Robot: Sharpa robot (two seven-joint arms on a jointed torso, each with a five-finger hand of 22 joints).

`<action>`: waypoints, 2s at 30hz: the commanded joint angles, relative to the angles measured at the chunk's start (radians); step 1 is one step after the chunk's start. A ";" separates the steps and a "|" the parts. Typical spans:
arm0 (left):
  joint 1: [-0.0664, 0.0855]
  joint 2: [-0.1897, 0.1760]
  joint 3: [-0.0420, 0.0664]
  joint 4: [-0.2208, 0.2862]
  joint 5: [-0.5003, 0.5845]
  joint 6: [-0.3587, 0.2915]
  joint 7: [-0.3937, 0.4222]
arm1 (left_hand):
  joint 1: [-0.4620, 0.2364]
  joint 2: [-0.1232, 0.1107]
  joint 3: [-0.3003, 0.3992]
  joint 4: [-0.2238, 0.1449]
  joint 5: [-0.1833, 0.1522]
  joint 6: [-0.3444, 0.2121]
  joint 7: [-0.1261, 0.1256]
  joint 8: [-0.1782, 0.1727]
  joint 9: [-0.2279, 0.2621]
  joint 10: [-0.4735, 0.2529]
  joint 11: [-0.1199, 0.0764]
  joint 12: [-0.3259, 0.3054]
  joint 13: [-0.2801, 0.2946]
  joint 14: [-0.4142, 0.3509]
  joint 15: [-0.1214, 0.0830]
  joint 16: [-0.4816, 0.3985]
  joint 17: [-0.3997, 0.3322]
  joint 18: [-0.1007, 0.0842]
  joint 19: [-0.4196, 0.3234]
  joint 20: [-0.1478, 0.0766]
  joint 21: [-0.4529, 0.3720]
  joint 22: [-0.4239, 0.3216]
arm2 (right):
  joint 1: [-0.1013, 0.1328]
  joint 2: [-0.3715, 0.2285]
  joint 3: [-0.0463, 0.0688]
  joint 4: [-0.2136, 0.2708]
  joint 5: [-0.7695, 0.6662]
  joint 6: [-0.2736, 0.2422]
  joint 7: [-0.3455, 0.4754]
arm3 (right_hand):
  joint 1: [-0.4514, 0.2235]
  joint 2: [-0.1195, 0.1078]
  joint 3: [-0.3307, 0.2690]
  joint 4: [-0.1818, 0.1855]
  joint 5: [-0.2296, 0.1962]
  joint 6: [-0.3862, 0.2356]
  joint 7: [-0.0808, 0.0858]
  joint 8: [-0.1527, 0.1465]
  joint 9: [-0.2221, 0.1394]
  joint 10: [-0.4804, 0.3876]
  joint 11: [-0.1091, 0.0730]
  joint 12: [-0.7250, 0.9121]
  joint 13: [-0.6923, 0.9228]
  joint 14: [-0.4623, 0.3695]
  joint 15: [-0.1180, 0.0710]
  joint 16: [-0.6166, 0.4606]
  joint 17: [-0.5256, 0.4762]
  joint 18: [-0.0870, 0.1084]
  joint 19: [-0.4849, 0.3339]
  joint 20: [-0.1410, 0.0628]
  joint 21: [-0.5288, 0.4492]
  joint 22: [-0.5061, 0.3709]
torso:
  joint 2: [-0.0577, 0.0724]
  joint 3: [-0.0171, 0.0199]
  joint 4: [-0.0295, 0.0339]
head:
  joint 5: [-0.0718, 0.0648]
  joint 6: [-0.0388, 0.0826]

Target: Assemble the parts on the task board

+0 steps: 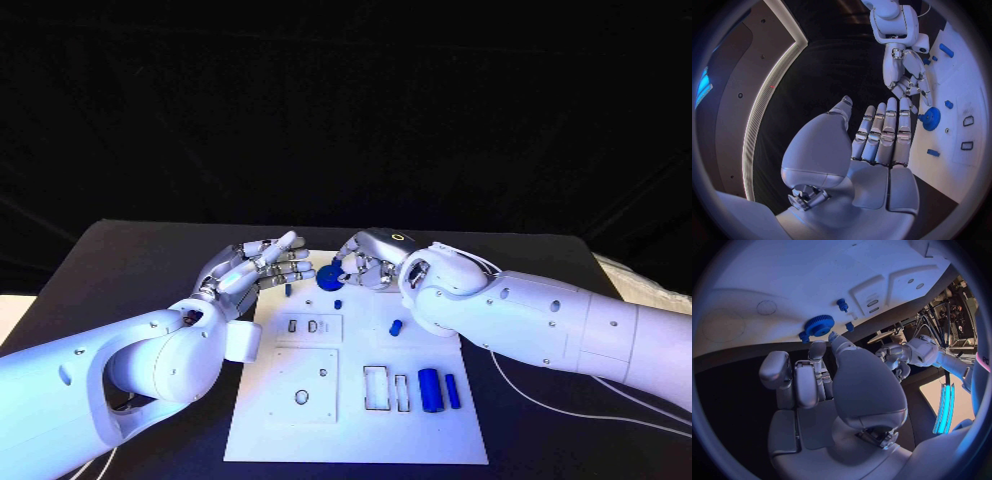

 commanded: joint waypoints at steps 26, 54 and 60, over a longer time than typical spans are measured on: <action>-0.007 0.017 0.000 -0.042 0.001 0.026 0.014 | 0.003 0.009 -0.002 -0.010 0.004 0.005 -0.002 -0.005 -0.001 0.005 -0.002 -0.006 0.000 0.006 0.001 -0.006 0.001 0.012 0.007 0.002 -0.004 -0.002 | 0.017 -0.304 0.007 0.044 0.301 0.030 0.247 | 0.019 -0.035 -0.010 -0.040 0.028 0.031 -0.004 0.001 -0.001 -0.003 -0.004 -0.013 -0.008 0.036 -0.002 -0.016 -0.021 -0.003 -0.013 0.003 -0.008 -0.021 | -0.018 0.0236 -0.0377 | -0.010 -0.005; -0.011 0.015 0.000 -0.052 0.001 0.028 0.015 | 0.004 0.009 -0.002 -0.011 0.004 0.005 -0.002 -0.006 -0.001 0.006 -0.002 -0.007 0.000 0.006 0.001 -0.007 0.002 0.012 0.007 0.002 -0.005 -0.002 | -0.048 -0.289 0.006 -0.053 0.293 0.065 0.236 | 0.021 -0.045 -0.024 -0.051 0.026 0.018 -0.003 -0.003 -0.003 -0.012 -0.003 -0.029 -0.021 0.034 -0.001 -0.023 -0.029 -0.002 -0.017 0.003 -0.013 -0.029 | -0.020 0.0237 -0.0388 | 0.006 -0.028; -0.011 0.017 0.000 -0.053 0.001 0.028 0.015 | 0.004 0.009 -0.002 -0.011 0.004 0.005 -0.002 -0.006 -0.001 0.006 -0.002 -0.007 0.000 0.006 0.001 -0.007 0.002 0.012 0.007 0.002 -0.005 -0.002 | -0.052 -0.280 0.006 -0.067 0.291 0.061 0.231 | 0.035 -0.027 -0.016 -0.060 0.017 0.022 -0.003 0.001 -0.001 -0.009 -0.004 -0.026 -0.018 0.035 -0.002 -0.023 -0.029 -0.002 -0.016 0.004 -0.013 -0.028 | -0.020 0.0234 -0.0385 | 0.006 -0.032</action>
